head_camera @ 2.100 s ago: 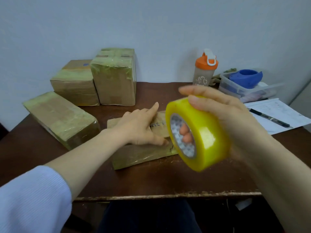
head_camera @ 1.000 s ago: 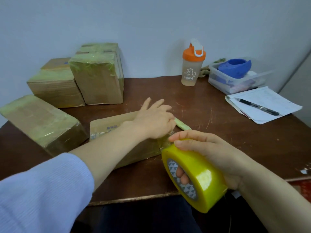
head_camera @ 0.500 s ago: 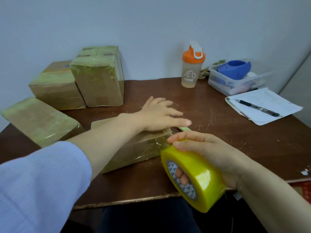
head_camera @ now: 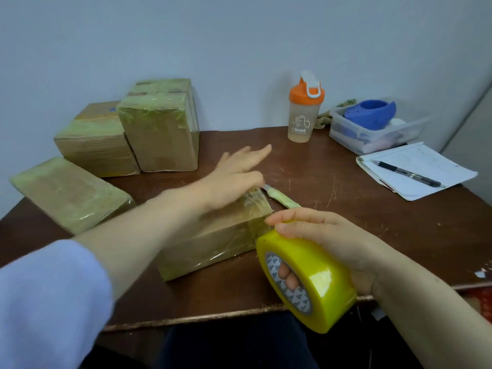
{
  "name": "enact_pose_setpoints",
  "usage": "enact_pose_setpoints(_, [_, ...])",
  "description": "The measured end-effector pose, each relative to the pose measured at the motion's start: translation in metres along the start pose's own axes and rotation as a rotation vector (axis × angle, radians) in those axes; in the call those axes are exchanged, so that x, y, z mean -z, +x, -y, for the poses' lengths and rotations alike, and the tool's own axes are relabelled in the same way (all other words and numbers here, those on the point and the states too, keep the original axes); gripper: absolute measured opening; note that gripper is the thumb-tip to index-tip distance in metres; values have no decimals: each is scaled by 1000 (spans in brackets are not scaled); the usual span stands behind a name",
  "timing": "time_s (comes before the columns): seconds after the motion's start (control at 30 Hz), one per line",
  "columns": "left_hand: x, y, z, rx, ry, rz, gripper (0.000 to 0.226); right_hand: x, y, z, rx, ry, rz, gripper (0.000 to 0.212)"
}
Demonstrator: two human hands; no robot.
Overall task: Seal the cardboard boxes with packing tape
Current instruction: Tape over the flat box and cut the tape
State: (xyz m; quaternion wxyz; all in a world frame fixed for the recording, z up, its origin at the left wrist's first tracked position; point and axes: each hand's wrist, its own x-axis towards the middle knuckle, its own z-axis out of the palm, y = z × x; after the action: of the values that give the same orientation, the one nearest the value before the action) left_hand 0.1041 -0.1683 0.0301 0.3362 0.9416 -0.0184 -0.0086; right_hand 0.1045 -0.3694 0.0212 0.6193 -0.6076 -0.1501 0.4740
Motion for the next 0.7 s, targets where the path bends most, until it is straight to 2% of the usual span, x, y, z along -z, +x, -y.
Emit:
enact_pose_setpoints(0.1, [25, -25, 17, 232, 445, 307, 113, 2, 1, 0, 8, 7, -13, 26])
enact_pose_setpoints(0.17, [25, -37, 25, 315, 496, 370, 128, 0, -1, 1, 7, 3, -8, 32])
enact_pose_setpoints(0.27, [26, -35, 31, 273, 363, 306, 119, -5, -6, 6, 31, -14, 8, 50])
enact_pose_setpoints(0.33, [38, -33, 34, 278, 204, 325, 110, -4, -8, 19, 83, 3, 21, 61])
enact_pose_setpoints(0.4, [50, -33, 37, 310, -34, 382, 86, 0, -8, 39, 130, 56, 64, 79])
enact_pose_setpoints(0.43, [54, -34, 38, 307, -129, 410, 71, 1, -8, 50, 164, 93, 97, 81])
enact_pose_setpoints(0.5, [59, -35, 38, 303, -161, 366, 51, -5, -5, 70, 247, 130, 154, 78])
enact_pose_setpoints(0.6, [58, -31, 36, 267, 23, 122, 36, -16, 17, 89, 322, 60, 115, 74])
enact_pose_setpoints(0.63, [56, -30, 35, 250, 108, 69, 38, -20, 28, 94, 330, 33, 85, 71])
enact_pose_setpoints(0.67, [54, -31, 35, 232, 195, 54, 52, -23, 38, 99, 334, 10, 55, 66])
enact_pose_setpoints(0.7, [49, -30, 35, 229, 269, 78, 78, -27, 47, 102, 339, -7, 27, 62])
